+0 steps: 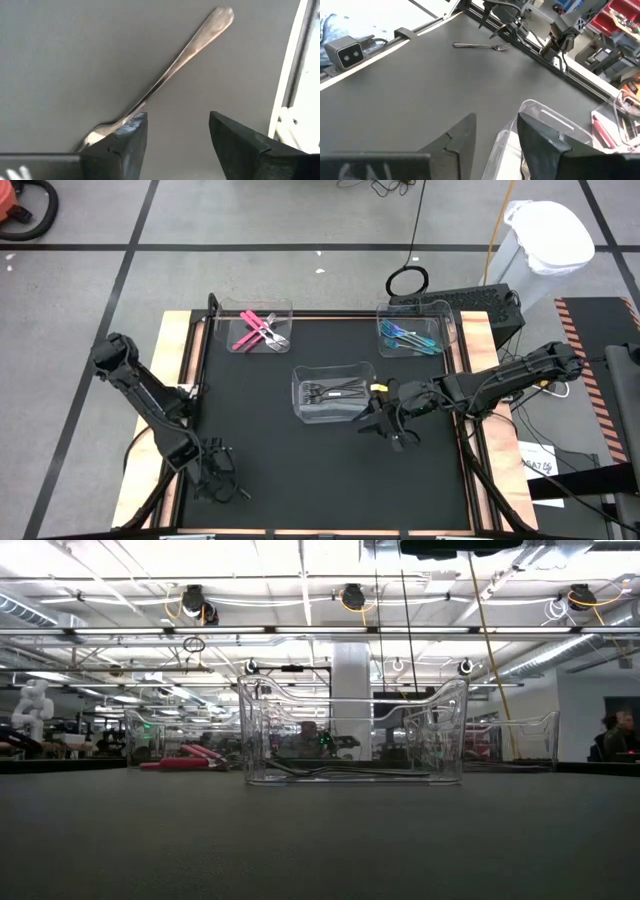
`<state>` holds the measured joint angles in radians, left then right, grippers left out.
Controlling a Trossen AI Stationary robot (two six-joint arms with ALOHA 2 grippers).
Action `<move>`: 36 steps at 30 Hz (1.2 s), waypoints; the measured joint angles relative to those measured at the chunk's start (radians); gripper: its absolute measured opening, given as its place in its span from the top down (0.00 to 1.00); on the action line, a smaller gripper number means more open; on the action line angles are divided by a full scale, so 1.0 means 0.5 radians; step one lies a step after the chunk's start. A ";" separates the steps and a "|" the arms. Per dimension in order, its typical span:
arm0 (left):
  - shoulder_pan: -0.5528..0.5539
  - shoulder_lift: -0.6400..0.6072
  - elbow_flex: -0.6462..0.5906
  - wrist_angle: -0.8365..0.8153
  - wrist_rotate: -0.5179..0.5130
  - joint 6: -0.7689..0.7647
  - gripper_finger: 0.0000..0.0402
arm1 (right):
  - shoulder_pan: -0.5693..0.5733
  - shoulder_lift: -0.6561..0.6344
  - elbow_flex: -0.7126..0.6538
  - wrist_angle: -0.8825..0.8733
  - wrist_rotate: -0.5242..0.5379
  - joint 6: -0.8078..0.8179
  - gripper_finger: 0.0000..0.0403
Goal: Sort silverware by color (type)
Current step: Put the silver fork into the middle transparent bin
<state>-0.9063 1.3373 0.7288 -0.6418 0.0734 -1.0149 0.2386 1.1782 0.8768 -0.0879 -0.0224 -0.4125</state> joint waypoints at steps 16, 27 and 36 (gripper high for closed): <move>-0.090 0.019 0.001 -0.042 -0.329 0.070 0.59 | 0.000 0.000 0.000 -0.014 -0.001 0.019 0.65; -0.090 0.225 0.001 -0.034 -0.337 0.159 0.59 | 0.000 0.000 0.000 -0.014 -0.001 0.016 0.65; -0.088 0.267 0.001 -0.046 -0.455 0.179 0.42 | 0.000 0.000 0.000 -0.013 -0.001 0.016 0.65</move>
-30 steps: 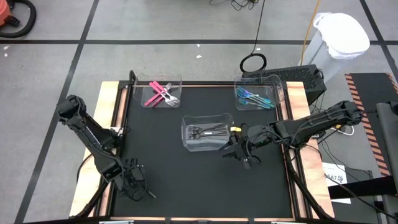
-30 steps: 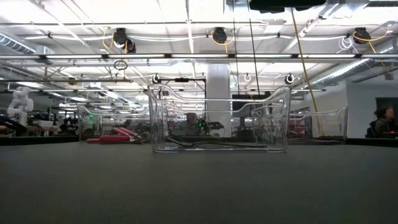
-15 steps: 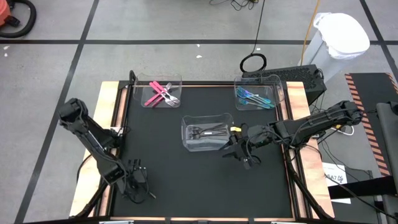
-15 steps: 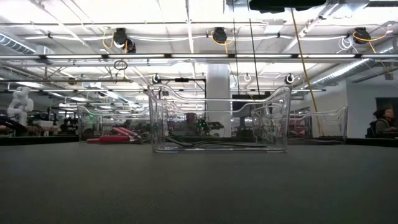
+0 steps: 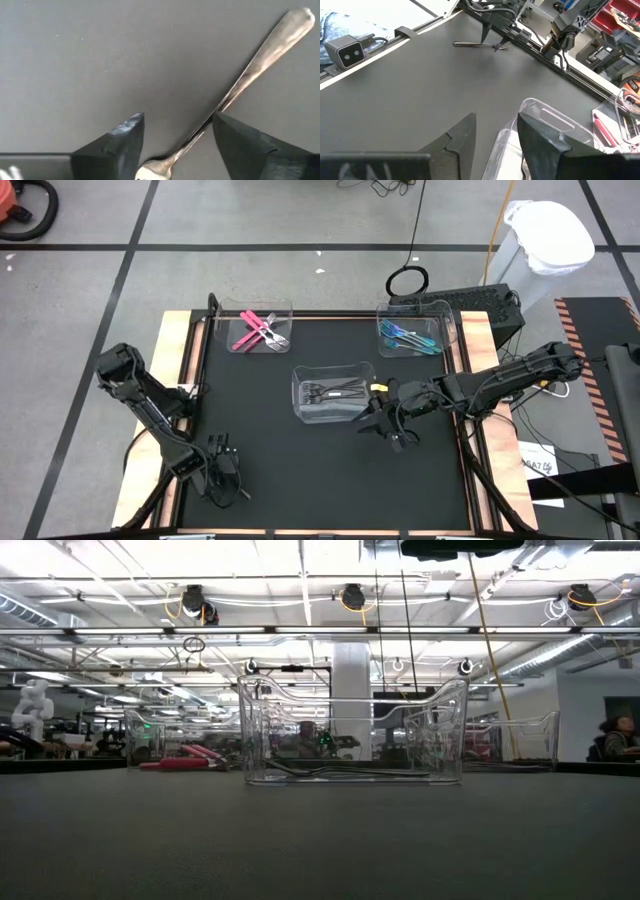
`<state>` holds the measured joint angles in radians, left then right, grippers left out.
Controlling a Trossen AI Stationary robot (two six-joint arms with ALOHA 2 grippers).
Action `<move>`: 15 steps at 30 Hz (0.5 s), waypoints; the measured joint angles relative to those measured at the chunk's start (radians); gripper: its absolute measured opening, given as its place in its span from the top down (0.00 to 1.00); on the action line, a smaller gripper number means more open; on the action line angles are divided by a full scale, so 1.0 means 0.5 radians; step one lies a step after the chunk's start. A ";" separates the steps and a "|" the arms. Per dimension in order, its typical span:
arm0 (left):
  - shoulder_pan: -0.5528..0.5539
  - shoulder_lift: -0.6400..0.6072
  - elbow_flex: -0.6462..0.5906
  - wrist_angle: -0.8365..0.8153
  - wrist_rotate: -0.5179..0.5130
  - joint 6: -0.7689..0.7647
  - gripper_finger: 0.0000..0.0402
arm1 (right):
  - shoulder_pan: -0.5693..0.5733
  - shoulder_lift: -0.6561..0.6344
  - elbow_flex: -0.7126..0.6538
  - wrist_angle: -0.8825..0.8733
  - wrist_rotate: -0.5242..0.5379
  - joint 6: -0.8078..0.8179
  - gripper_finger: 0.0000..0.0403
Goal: Sort silverware by color (type)
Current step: Put the silver fork into the middle transparent bin
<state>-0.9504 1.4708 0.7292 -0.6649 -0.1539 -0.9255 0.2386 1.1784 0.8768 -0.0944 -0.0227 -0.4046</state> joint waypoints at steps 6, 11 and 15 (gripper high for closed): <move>-0.002 0.000 0.000 0.001 0.038 0.144 0.35 | 0.000 0.000 0.000 0.000 0.000 0.000 0.65; -0.002 0.000 0.000 -0.001 0.078 0.214 0.35 | 0.000 0.000 0.000 0.000 0.000 0.000 0.65; -0.002 0.000 0.000 0.002 0.092 0.244 0.36 | 0.000 0.000 0.000 0.000 0.000 0.000 0.65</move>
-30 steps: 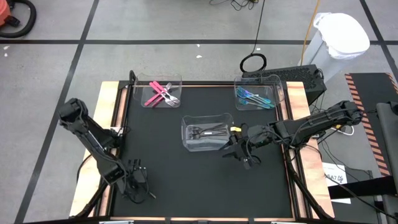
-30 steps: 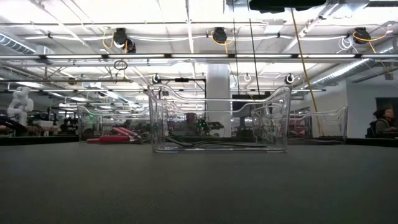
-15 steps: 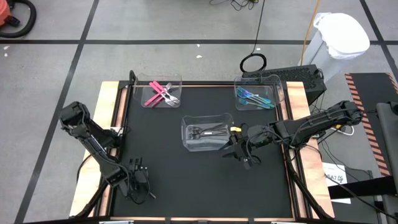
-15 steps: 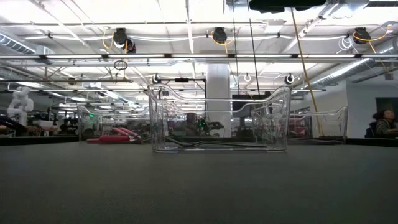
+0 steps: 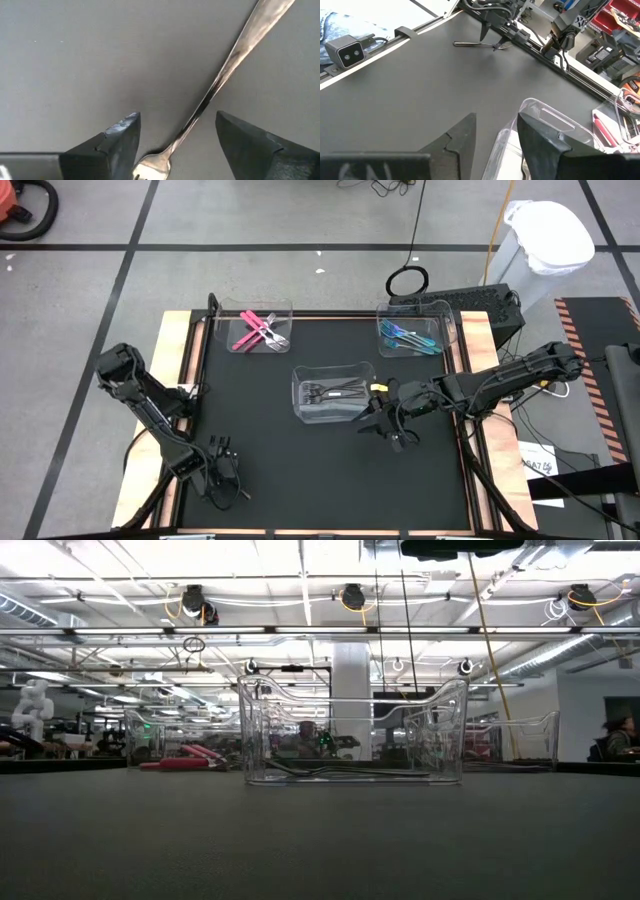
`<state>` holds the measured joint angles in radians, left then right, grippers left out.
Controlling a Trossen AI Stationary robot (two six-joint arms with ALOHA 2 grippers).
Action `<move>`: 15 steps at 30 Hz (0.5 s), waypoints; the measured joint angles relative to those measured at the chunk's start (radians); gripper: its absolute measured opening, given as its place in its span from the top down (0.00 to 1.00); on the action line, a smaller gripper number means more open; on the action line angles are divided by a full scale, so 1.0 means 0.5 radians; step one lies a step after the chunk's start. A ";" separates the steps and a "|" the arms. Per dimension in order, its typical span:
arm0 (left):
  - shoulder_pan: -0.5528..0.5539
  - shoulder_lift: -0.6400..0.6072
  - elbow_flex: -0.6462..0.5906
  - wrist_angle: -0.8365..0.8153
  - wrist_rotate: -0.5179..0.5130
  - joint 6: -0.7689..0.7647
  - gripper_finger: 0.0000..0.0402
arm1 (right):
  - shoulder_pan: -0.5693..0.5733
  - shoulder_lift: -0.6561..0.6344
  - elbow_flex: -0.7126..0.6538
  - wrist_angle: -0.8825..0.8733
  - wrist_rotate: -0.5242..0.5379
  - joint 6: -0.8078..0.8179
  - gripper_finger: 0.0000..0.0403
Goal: Sort silverware by color (type)
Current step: Put the silver fork into the middle transparent bin
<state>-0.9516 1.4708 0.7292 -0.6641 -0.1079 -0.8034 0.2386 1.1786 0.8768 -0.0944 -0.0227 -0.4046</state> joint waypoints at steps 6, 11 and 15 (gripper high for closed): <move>-0.019 0.078 0.001 0.002 0.114 0.015 0.45 | 0.000 -0.001 0.000 -0.001 0.000 0.000 0.65; -0.063 0.209 0.027 0.001 0.109 0.056 0.57 | -0.001 -0.001 0.000 -0.001 0.000 0.000 0.65; -0.082 0.228 0.039 0.011 0.070 0.067 0.70 | -0.001 0.000 0.000 0.000 0.000 0.000 0.65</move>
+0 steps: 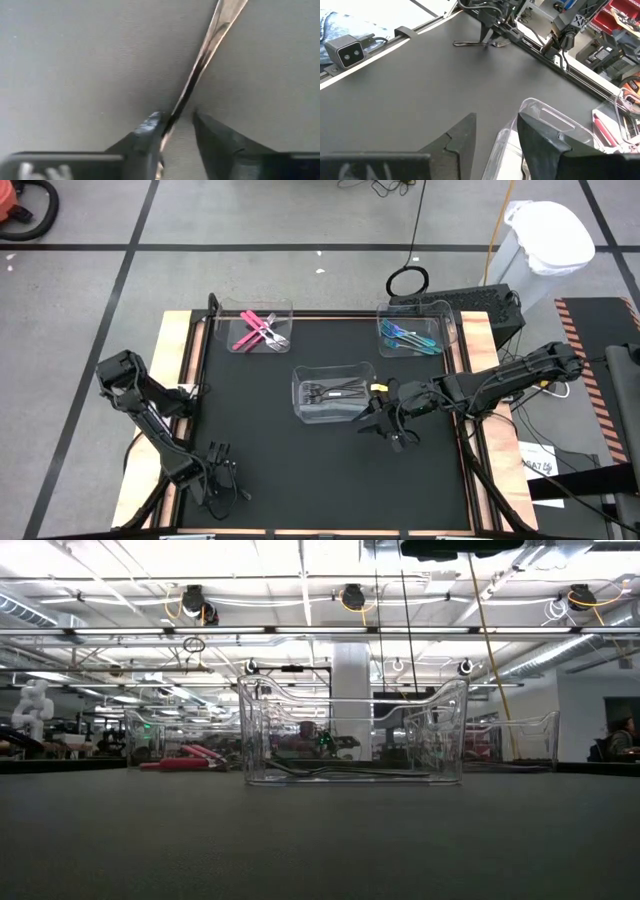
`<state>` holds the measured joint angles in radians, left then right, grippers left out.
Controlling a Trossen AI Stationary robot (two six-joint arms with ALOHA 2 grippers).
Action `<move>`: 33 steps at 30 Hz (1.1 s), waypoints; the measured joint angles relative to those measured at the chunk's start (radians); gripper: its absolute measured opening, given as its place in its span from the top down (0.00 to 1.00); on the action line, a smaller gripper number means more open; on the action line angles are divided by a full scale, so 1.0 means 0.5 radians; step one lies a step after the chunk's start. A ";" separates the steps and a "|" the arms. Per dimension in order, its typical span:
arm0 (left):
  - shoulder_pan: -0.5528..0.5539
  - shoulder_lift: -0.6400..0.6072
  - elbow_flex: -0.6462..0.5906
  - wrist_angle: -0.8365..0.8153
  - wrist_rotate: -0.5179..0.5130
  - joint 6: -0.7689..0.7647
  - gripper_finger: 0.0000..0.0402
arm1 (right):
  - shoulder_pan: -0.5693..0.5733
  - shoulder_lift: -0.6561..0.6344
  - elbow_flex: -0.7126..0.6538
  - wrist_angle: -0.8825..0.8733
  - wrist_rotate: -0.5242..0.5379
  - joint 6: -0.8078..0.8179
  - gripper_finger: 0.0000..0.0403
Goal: Sort silverware by color (type)
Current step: Put the silver fork into the middle transparent bin
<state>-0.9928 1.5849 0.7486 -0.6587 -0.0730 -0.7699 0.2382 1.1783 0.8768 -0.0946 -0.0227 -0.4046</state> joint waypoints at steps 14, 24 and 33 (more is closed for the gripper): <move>0.054 -0.008 0.090 -0.099 -0.244 0.001 0.97 | 0.000 0.000 0.000 0.000 0.000 -0.001 0.65; 0.198 -0.013 0.417 -0.334 -0.745 0.003 0.99 | -0.001 0.000 0.000 0.000 0.000 -0.136 0.65; 0.310 -0.023 0.682 -0.321 -1.100 0.430 0.99 | -0.001 0.000 0.000 0.032 0.001 -0.382 0.65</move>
<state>-0.8379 1.5733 1.0896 -0.8192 -0.6228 -0.5549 0.2379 1.1786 0.8768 -0.0788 -0.0221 -0.5956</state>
